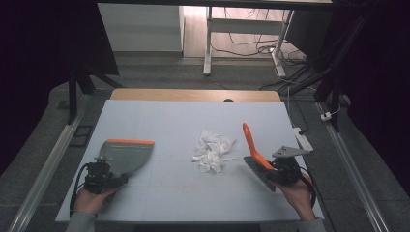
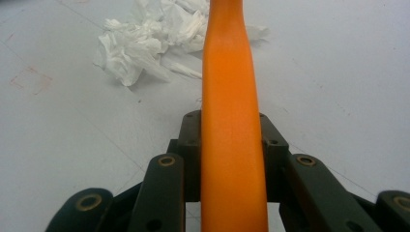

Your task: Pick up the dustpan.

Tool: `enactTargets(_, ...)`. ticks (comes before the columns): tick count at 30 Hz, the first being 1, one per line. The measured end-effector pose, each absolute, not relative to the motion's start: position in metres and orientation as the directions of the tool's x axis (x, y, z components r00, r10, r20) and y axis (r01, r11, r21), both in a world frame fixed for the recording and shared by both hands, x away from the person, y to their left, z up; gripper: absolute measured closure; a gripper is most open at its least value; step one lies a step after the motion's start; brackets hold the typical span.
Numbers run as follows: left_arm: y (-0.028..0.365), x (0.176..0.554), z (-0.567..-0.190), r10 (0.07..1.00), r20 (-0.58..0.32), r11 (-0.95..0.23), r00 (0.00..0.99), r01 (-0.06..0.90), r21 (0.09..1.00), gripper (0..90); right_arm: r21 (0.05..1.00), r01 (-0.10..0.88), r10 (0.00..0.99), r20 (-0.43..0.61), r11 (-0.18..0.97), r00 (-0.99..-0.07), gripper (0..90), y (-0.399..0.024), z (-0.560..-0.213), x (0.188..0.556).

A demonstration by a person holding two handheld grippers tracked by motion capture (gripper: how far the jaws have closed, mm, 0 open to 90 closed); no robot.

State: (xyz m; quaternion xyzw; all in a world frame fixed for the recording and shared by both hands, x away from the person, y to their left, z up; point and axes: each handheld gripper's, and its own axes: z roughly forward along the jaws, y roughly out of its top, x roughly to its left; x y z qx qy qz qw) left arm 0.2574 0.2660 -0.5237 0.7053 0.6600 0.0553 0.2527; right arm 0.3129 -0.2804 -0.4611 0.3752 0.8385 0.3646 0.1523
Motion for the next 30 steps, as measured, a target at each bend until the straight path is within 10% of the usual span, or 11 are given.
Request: enactTargets(30, 0.276, 0.256, -0.526, 0.947, -0.303, 0.054, 0.105, 0.88, 0.472, 61.6, 0.719, 0.515, 0.738, 0.005, 0.466, -0.675, 71.0, -0.279, -0.461, 0.312)
